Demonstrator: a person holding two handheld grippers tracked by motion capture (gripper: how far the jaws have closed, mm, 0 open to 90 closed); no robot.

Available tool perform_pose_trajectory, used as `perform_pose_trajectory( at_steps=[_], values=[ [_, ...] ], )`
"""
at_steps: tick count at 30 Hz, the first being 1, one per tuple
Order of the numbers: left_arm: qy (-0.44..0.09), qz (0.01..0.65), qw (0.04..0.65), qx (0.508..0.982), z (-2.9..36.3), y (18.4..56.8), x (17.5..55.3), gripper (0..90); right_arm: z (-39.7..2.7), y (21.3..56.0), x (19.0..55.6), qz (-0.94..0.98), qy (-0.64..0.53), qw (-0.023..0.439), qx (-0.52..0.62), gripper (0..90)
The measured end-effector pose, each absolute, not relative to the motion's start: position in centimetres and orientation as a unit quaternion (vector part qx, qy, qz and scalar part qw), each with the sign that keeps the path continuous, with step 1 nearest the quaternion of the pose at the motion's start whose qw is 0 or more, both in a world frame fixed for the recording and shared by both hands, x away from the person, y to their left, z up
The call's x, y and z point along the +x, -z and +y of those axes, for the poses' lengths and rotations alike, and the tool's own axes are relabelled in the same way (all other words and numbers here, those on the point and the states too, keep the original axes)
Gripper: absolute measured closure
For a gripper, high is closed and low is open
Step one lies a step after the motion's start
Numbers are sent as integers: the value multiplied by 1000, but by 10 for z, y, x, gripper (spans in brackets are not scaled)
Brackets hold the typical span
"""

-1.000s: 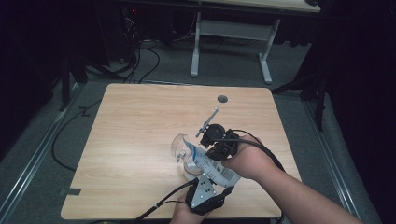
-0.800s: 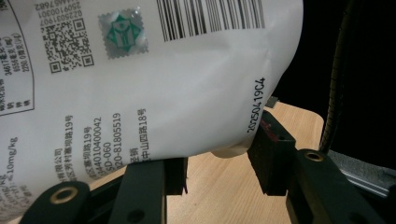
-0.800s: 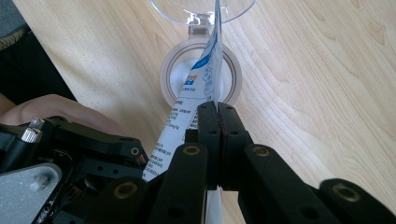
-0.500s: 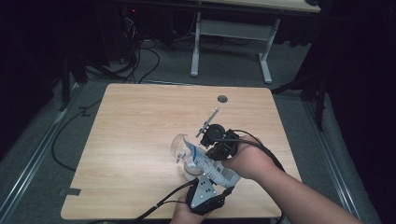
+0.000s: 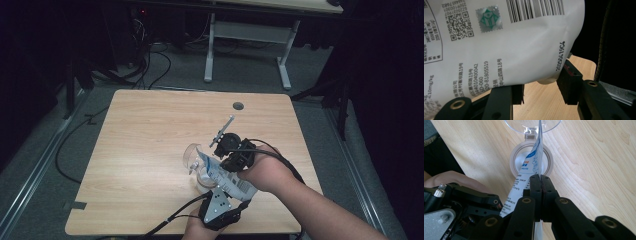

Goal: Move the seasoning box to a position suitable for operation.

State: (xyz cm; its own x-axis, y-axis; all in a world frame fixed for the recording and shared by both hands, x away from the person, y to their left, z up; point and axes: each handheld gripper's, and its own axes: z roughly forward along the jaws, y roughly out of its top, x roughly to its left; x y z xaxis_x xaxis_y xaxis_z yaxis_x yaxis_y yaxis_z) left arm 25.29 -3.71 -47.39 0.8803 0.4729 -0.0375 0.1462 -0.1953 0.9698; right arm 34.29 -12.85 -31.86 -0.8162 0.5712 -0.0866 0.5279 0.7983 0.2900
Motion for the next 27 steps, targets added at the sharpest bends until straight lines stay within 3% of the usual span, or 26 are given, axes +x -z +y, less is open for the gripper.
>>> perform_pose_trajectory(
  at_steps=[27],
  values=[
    [-136, 202, 603, 760, -37, 473, 253, 600, -127, 319, 344, 945, -127, 84, 289, 899]
  ],
)
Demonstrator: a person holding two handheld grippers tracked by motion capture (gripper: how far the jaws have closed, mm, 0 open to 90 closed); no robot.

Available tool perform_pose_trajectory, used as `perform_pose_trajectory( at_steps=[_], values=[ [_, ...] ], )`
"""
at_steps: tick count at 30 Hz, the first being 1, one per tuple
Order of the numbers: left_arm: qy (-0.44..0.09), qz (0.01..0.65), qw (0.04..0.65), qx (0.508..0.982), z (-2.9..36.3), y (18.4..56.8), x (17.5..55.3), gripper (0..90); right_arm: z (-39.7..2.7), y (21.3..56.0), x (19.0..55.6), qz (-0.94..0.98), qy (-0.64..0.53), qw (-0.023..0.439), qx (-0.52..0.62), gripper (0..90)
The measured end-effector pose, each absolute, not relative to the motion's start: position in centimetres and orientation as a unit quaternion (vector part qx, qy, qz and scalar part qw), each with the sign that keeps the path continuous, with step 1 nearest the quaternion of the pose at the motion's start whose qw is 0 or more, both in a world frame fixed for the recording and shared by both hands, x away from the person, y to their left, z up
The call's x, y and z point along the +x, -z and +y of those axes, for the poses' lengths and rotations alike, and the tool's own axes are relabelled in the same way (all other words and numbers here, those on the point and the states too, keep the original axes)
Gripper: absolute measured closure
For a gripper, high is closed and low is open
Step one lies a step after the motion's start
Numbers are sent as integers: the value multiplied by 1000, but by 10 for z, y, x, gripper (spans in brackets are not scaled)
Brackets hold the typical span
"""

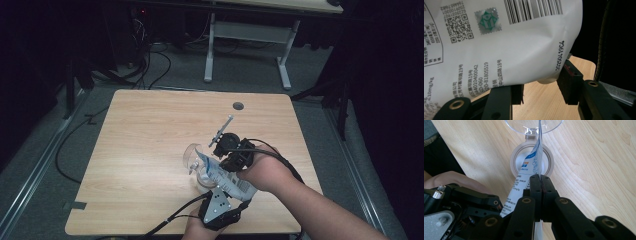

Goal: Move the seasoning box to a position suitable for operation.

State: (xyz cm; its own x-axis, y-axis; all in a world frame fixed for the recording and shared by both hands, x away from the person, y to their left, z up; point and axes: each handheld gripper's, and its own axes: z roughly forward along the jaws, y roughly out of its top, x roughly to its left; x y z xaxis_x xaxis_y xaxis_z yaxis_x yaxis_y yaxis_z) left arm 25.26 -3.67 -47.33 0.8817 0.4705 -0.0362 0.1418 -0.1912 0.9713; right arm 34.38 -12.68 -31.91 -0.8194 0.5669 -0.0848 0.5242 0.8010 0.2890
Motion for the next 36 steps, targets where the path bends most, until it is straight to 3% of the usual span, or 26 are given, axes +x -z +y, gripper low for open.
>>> perform_pose_trajectory(
  at_steps=[36],
  values=[
    [-136, 200, 609, 755, -35, 469, 252, 580, -122, 315, 344, 947, -124, 87, 284, 899]
  ],
)
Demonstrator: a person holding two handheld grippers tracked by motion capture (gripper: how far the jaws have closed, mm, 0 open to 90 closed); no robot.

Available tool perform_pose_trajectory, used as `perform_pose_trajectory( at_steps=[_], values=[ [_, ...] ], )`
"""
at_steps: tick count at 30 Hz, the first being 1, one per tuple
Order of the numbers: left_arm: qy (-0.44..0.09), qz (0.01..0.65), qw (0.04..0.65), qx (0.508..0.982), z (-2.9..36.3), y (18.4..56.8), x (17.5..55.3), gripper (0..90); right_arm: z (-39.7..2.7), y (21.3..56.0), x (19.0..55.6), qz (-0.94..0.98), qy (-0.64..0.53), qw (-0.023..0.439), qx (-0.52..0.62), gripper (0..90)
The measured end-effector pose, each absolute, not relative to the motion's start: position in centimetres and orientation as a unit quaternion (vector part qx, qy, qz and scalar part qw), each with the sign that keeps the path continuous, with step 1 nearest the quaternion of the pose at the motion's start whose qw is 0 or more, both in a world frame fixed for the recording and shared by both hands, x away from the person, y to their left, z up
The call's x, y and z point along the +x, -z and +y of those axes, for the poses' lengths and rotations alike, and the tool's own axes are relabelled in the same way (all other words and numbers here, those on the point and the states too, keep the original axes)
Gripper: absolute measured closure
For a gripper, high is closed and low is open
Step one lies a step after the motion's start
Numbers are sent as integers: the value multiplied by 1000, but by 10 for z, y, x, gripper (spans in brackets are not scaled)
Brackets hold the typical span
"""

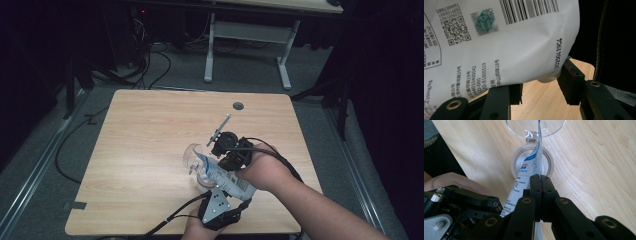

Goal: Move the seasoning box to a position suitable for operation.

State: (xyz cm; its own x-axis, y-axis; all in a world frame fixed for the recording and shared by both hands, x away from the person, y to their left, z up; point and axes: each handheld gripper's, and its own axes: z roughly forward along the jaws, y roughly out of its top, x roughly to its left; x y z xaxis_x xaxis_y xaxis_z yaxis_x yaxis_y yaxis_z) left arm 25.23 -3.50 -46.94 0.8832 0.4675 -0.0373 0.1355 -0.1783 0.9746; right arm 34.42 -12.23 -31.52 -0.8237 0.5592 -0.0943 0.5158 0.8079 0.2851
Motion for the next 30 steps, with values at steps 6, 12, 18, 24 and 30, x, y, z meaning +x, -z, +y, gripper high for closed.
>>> perform_pose_trajectory(
  at_steps=[6, 12, 18, 24, 30],
  values=[
    [-137, 200, 609, 755, -35, 470, 252, 578, -121, 316, 344, 947, -122, 89, 282, 899],
    [-138, 200, 610, 754, -35, 469, 252, 578, -121, 316, 344, 947, -124, 90, 282, 899],
    [-138, 200, 610, 754, -35, 469, 252, 577, -121, 315, 344, 947, -122, 91, 282, 899],
    [-137, 198, 612, 753, -35, 469, 251, 567, -120, 315, 344, 947, -123, 91, 281, 899],
    [-138, 198, 613, 752, -34, 468, 251, 564, -119, 315, 344, 948, -125, 92, 279, 899]
  ],
)
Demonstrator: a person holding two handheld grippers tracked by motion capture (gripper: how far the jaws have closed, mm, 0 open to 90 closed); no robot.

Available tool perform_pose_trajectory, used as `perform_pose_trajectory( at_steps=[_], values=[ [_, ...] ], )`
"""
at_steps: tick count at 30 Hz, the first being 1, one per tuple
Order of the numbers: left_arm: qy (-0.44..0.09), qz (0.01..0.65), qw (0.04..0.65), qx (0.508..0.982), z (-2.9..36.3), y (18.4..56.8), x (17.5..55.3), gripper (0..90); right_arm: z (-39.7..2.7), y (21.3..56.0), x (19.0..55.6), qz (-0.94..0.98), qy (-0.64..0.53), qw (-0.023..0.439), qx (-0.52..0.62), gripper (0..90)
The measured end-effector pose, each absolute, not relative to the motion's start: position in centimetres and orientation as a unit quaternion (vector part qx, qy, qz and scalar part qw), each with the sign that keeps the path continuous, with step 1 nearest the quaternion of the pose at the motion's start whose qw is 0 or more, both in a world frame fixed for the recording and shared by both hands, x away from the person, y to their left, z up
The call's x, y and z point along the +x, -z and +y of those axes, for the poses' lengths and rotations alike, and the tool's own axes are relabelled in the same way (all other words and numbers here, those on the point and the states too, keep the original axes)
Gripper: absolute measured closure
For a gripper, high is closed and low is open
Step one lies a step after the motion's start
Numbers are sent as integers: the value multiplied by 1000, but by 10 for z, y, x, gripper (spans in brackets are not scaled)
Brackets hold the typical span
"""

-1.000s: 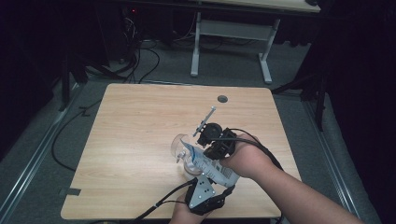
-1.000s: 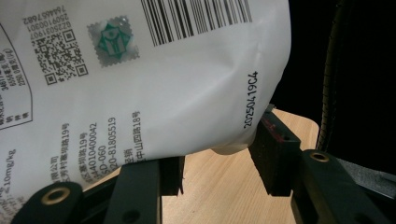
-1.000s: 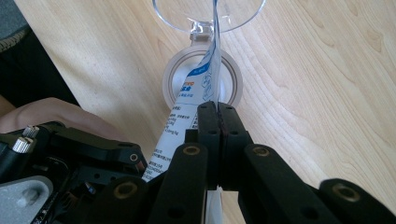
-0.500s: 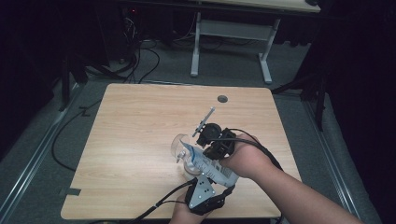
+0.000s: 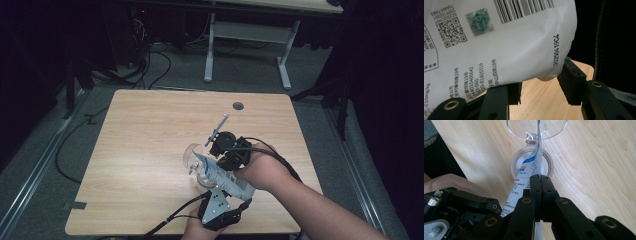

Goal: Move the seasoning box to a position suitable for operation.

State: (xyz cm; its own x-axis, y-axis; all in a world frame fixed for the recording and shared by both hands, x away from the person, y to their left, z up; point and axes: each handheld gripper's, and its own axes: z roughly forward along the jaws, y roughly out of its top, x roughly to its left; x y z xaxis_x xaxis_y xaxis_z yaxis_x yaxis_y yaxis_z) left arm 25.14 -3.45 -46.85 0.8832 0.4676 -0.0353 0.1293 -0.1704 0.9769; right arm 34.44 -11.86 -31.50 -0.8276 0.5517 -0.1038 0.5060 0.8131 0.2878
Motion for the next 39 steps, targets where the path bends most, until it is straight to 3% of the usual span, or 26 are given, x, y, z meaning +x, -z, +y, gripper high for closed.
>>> perform_pose_trajectory(
  at_steps=[39],
  values=[
    [-134, 197, 616, 751, -34, 466, 252, 554, -117, 315, 346, 948, -124, 93, 276, 899]
  ],
)
